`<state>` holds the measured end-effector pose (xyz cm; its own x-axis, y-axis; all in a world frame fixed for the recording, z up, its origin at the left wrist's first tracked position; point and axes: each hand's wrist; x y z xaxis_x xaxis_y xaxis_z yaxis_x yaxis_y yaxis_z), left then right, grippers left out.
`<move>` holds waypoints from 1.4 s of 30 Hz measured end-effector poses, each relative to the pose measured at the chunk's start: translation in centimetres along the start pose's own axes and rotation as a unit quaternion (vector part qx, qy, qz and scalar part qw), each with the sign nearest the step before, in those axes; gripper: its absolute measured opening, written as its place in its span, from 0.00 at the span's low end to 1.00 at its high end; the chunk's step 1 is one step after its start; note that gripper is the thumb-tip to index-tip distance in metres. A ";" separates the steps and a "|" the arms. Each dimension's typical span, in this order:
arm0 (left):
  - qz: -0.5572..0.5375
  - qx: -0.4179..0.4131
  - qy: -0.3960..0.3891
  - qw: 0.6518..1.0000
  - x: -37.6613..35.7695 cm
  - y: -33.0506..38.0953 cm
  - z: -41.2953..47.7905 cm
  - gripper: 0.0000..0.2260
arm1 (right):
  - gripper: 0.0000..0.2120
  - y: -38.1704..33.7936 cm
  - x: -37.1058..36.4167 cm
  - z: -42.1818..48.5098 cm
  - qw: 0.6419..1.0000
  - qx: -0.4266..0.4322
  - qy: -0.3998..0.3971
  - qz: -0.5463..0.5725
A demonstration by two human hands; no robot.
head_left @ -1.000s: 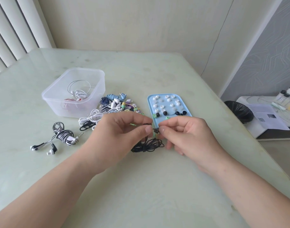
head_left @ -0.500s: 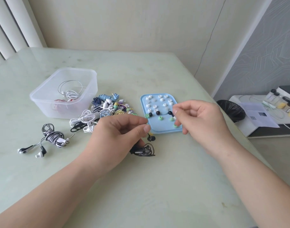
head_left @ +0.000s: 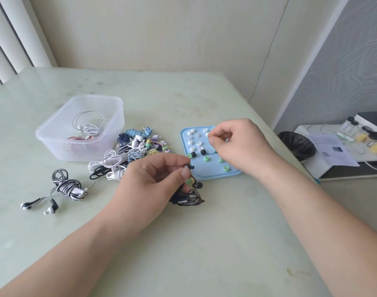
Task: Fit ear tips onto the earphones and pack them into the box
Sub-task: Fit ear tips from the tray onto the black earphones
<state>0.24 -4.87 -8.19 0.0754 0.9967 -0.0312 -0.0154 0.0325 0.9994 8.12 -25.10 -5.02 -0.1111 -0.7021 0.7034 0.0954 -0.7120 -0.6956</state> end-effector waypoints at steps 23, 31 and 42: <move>0.009 -0.005 -0.015 1.000 -0.2 -0.2 0.0 0.05 | 0.07 1.7 3.4 0.8 0.985 -0.083 -0.102 -0.109; 0.004 0.001 -0.014 1.000 -0.3 -0.2 0.0 0.05 | 0.04 0.1 2.3 1.0 0.982 -0.108 -0.093 -0.121; -0.016 0.007 -0.016 1.000 0.0 -0.1 0.0 0.07 | 0.04 -0.3 2.8 0.8 0.991 -0.085 -0.068 -0.073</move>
<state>0.29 -4.91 -8.33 0.1075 0.9923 -0.0620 0.0013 0.0623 0.9981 8.60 -26.85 -2.70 0.0249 -0.5942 0.8039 -0.0815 -0.8027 -0.5908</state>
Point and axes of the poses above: each hand's wrist, its own z-axis towards the middle knuckle, its own x-axis out of the back of the hand, y = z × x, and after that the axes turned 1 degree about -x, right-handed
